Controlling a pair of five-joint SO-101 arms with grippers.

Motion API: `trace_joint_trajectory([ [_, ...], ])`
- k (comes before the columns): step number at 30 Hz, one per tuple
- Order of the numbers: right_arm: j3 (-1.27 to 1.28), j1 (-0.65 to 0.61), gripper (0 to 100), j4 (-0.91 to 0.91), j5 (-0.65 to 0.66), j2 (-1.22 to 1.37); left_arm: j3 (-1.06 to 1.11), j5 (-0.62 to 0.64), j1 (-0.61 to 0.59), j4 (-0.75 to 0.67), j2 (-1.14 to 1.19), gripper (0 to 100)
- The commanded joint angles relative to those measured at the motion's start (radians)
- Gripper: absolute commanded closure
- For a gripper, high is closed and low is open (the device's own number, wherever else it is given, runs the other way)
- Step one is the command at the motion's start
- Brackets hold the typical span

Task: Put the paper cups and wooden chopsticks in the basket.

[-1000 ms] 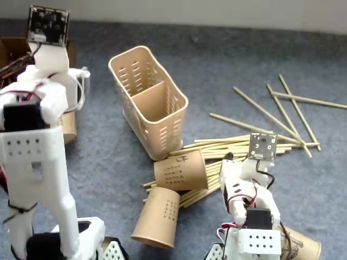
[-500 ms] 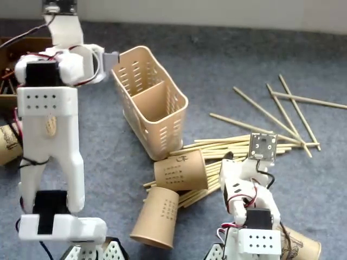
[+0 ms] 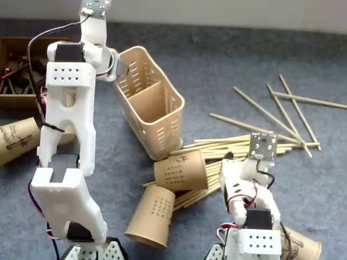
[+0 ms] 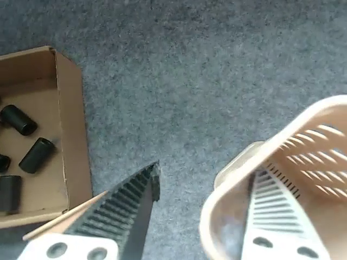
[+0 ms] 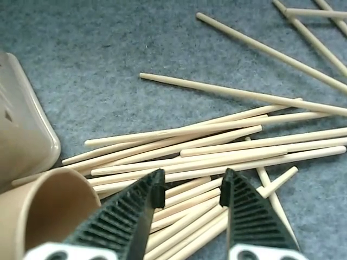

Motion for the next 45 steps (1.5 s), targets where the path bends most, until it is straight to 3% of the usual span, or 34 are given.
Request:
trace_joint_trajectory([
  [1, -0.004, 0.004, 82.2, -0.028, -0.003, -0.005, -0.064, -0.066, 0.056, 0.003, -0.002, 83],
  [7, -0.004, 0.004, 82.2, -0.028, -0.003, -0.005, -0.059, -0.117, 0.125, 0.014, -0.005, 85],
  [13, -0.004, 0.004, 82.2, -0.028, -0.003, -0.005, -0.064, -0.115, 0.128, 0.048, -0.012, 100],
  [16, -0.004, 0.004, 82.2, -0.028, -0.003, -0.005, -0.064, -0.114, 0.114, 0.109, -0.010, 99],
  [30, -0.004, 0.004, 82.2, -0.028, -0.003, -0.005, -0.099, 0.227, 0.054, 0.364, -0.137, 99],
  [38, -0.004, 0.004, 82.2, -0.028, -0.003, -0.005, -0.096, 0.405, -0.082, 0.373, -0.157, 99],
  [45, -0.004, 0.004, 82.2, -0.028, -0.003, -0.005, -0.059, 0.430, -0.079, 0.370, -0.162, 99],
])
